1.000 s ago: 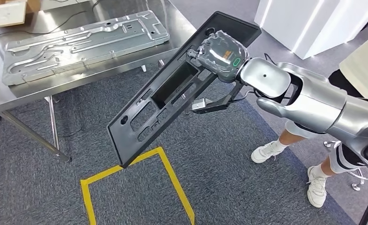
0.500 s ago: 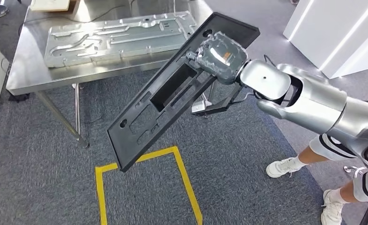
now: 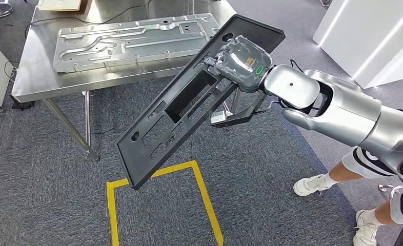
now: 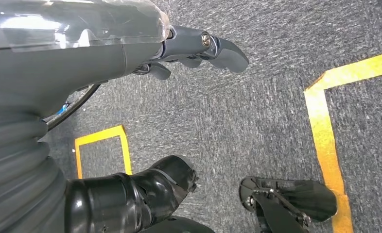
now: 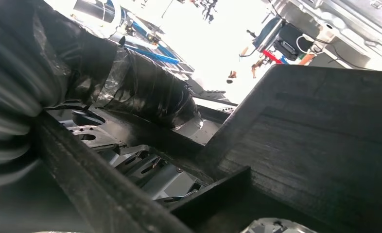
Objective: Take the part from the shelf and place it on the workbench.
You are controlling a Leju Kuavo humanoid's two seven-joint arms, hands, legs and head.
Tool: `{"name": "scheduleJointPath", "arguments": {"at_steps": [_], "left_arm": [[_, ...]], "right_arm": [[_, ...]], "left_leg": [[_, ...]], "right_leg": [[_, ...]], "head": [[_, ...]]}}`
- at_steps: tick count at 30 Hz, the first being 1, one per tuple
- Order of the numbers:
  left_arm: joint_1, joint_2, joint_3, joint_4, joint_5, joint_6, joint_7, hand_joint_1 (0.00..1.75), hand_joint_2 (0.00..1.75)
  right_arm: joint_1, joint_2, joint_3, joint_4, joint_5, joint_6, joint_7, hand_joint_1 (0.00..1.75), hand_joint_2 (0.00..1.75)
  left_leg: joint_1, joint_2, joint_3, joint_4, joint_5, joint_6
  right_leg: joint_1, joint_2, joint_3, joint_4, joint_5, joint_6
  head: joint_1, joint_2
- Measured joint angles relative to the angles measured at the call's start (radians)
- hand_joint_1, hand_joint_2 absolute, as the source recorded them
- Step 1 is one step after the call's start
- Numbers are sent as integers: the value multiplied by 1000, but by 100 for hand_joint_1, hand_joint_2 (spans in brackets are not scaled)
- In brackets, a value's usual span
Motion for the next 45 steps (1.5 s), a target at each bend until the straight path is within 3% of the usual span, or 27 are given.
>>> {"name": "scheduleJointPath", "arguments": {"at_steps": [4, 23, 25, 27, 29, 31, 32, 33, 34, 35, 37, 38, 40, 42, 44, 45], "left_arm": [[0, 0, 1, 0, 0, 1, 0, 0, 175], [0, 0, 14, 0, -9, 1, 9, 0, 175], [-1, 0, 14, 0, -9, 1, 14, 0, 175], [0, 0, 15, -1, -9, 1, 17, 0, 175], [3, 0, 15, -1, -9, 2, 18, 0, 175], [2, 0, 15, -1, -9, 2, 20, 0, 175], [3, 0, 15, -1, -9, 2, 21, 0, 175], [4, 0, 15, -1, -9, 2, 21, 0, 175], [6, 0, 16, -1, -9, 2, 22, 0, 175], [7, 0, 16, -1, -9, 3, 23, 0, 175], [10, 0, 16, -1, -10, 4, 23, 0, 175], [10, 0, 16, -1, -11, 5, 23, 0, 175], [9, 0, 16, -1, -12, 9, 21, 0, 175], [7, 1, 16, -2, -14, 12, 18, 0, 175], [4, 2, 16, -2, -15, 14, 16, 0, 175], [4, 2, 16, -2, -15, 15, 15, 0, 175]], "right_arm": [[0, -3, -2, -3, 0, 0, 0, 175, 175], [8, -57, -24, -27, -13, 4, -6, 175, 175], [9, -58, -26, -30, -13, 3, -6, 175, 175], [12, -59, -32, -33, -13, 2, -6, 175, 175], [11, -61, -40, -36, -14, 0, -6, 175, 175], [14, -64, -41, -36, -15, -4, -6, 175, 175], [19, -65, -41, -36, -16, -5, -6, 175, 175], [25, -67, -39, -36, -16, -5, -6, 175, 175], [30, -68, -39, -35, -16, -6, -6, 175, 175], [32, -69, -39, -35, -16, -6, -5, 175, 175], [35, -72, -38, -35, -15, -8, -5, 175, 175], [38, -74, -38, -36, -16, -9, -4, 175, 175], [42, -79, -38, -36, -16, -11, -3, 175, 175], [46, -82, -41, -38, -16, -11, -3, 175, 175], [46, -84, -46, -39, -16, -12, -3, 175, 175], [46, -84, -47, -40, -16, -12, -2, 175, 175]], "left_leg": [[1, 1, 1, 0, 0, 0], [3, 3, 2, -1, 1, -1], [-1, 4, 2, -6, -11, 4], [3, -1, 30, -40, -17, 19], [9, -6, 69, -75, -9, 32], [6, -7, 90, -80, -14, 33], [5, -8, 99, -78, -22, 31], [5, -11, 110, -75, -32, 29], [5, -15, 123, -72, -45, 25], [6, -18, 138, -67, -60, 20], [7, -24, 158, -56, -91, 6], [6, -26, 163, -52, -101, -1], [4, -27, 169, -51, -113, -14], [5, -26, 180, -49, -128, -25], [8, -24, 148, 24, -157, -38], [10, -24, 105, 93, -175, -44]], "right_leg": [[1, 0, -1, 0, 0, 6], [3, 2, -1, 3, -1, 6], [-1, -1, 7, -11, -3, 16], [-4, 3, 22, -19, -9, 30], [-3, 30, -4, 50, -38, 28], [-2, 56, -87, 187, -80, 21], [-2, 59, -128, 239, -85, 20], [-2, 61, -155, 259, -70, 19], [-3, 61, -163, 237, -33, 19], [-4, 60, -152, 178, 20, 19], [-3, 61, -114, 63, 85, 16], [-1, 62, -101, 33, 92, 11], [6, 65, -93, 29, 72, -7], [3, 65, -82, 33, 56, -23], [-2, 63, -61, 28, 42, -35], [-2, 62, -52, 26, 35, -38]], "head": [[0, 0], [0, 0], [0, 0], [0, 0], [0, 0], [-1, 0], [-1, 0], [-1, 0], [-1, 0], [-1, 0], [0, 0], [0, 0], [1, 0], [1, 0], [-1, 0], [-1, 0]]}}
